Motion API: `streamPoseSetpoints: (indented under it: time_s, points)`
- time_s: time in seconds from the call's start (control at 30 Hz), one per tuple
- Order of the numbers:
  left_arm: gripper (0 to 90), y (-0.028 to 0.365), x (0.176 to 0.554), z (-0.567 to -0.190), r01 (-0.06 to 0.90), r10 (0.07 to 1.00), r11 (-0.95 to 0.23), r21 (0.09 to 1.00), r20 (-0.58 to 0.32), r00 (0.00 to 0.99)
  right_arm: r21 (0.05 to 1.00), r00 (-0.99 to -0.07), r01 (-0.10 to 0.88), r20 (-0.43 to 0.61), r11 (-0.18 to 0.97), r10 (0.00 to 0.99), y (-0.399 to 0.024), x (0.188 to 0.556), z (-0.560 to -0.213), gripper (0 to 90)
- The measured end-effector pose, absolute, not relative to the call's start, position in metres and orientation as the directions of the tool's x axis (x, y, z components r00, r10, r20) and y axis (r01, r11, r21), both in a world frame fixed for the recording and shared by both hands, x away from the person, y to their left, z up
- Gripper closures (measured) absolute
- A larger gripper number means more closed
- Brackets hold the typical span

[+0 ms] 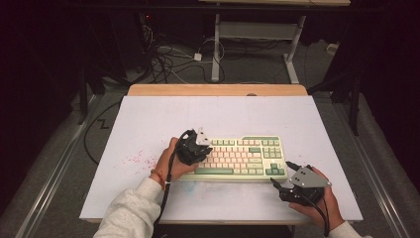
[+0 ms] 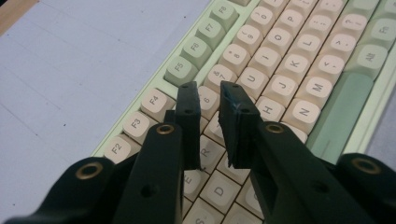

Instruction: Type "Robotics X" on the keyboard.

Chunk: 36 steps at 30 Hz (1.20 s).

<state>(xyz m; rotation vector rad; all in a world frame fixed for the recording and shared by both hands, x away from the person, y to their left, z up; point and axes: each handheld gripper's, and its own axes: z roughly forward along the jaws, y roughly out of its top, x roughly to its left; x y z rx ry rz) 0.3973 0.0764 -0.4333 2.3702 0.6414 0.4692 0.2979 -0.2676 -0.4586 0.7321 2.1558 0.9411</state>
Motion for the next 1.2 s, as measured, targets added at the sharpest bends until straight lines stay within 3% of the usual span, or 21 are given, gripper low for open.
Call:
streamPoseSetpoints:
  time_s: [0.2,0.37,0.53,0.73,1.2]
  points:
    - [61.0,0.08,0.393,-0.432,0.303,0.547,-0.685,0.663,0.194,0.814,0.78,-0.623,0.221,-0.348,0.585,0.7,-0.268,0.298,-0.458,27.4]
    - [42.9,0.083,0.386,-0.43,0.269,0.545,-0.682,0.68,0.227,0.807,0.78,-0.622,0.225,-0.346,0.584,0.702,-0.268,0.298,-0.459,27.3]
    - [30.3,0.085,0.379,-0.431,0.241,0.544,-0.674,0.698,0.248,0.802,0.779,-0.625,0.224,-0.347,0.585,0.7,-0.267,0.298,-0.459,27.4]
    - [23.1,0.092,0.373,-0.431,0.219,0.542,-0.664,0.715,0.259,0.799,0.779,-0.625,0.225,-0.346,0.585,0.7,-0.268,0.298,-0.459,27.4]
    - [20.7,0.11,0.357,-0.433,0.195,0.556,-0.668,0.718,0.307,0.773,0.778,-0.633,0.223,-0.343,0.588,0.694,-0.266,0.298,-0.459,27.4]
